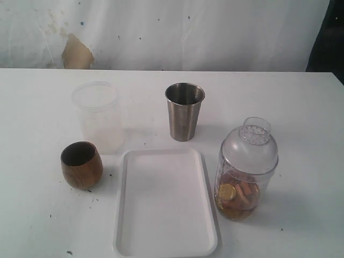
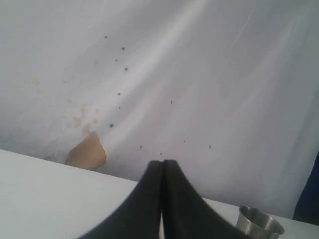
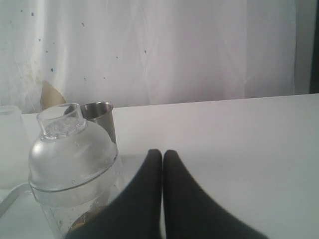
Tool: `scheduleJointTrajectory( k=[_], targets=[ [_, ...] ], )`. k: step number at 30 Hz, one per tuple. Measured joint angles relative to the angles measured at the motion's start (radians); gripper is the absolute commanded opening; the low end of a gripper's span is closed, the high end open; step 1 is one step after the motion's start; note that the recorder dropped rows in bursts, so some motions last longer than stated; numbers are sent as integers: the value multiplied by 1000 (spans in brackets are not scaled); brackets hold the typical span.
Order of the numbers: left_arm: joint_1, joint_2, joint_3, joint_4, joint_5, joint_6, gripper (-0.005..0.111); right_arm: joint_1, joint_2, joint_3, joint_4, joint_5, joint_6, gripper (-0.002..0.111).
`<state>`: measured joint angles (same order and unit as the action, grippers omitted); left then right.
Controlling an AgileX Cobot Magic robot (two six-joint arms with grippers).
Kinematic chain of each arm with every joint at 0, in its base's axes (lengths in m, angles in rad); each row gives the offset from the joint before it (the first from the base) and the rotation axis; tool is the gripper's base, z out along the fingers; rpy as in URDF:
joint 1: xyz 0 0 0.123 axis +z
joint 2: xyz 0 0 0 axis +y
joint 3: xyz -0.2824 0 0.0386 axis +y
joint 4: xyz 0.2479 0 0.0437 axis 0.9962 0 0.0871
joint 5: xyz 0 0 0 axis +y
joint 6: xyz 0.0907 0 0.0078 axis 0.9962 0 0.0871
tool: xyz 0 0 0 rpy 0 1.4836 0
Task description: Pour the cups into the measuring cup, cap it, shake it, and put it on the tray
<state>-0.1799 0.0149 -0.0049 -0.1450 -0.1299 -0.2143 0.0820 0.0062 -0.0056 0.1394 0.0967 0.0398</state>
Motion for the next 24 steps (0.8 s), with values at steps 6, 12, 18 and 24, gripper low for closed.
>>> scheduleJointTrajectory(
  k=[6, 12, 18, 24],
  targets=[
    [0, -11, 0, 4, 174, 119, 0, 0, 0, 0, 0, 0, 0, 0],
    [0, -11, 0, 12, 210, 137, 0, 0, 0, 0, 0, 0, 0, 0],
    [23, -11, 0, 42, 212, 139, 0, 0, 0, 0, 0, 0, 0, 0],
    [132, -11, 0, 52, 205, 119, 0, 0, 0, 0, 0, 0, 0, 0]
  ],
)
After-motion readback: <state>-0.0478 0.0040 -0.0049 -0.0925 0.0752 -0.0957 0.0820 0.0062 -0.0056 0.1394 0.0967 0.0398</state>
